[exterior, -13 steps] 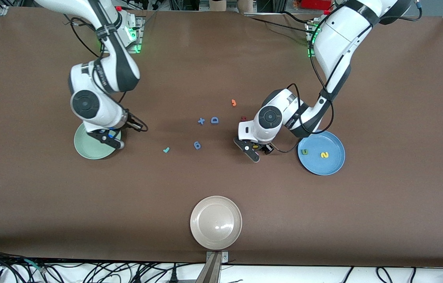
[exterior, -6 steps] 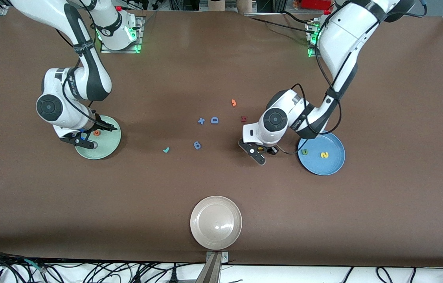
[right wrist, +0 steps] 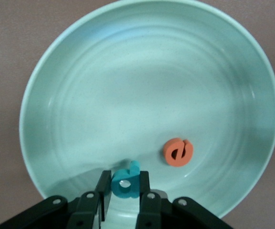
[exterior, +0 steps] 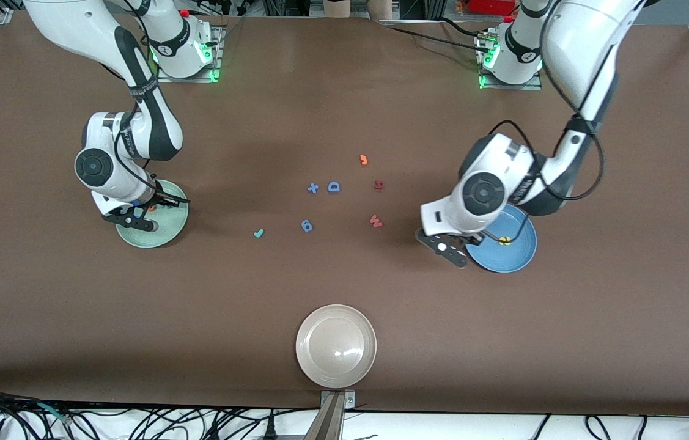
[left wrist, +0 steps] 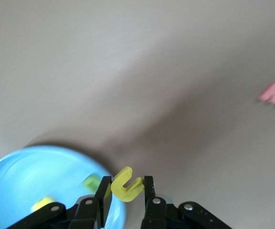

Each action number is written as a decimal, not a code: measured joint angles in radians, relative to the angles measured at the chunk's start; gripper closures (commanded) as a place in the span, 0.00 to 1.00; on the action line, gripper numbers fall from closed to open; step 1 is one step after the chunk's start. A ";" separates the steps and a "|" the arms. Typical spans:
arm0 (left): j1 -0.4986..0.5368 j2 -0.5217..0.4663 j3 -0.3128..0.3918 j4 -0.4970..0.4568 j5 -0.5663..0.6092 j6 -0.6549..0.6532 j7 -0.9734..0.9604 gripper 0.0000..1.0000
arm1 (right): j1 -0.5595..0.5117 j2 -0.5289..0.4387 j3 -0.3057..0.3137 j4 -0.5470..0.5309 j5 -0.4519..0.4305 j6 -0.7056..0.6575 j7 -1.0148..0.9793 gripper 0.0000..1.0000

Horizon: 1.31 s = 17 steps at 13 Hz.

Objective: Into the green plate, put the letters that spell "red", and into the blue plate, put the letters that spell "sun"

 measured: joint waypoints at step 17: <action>0.123 0.014 -0.016 -0.023 0.000 -0.017 0.206 0.00 | 0.009 -0.094 0.098 0.307 0.008 -0.347 0.146 0.01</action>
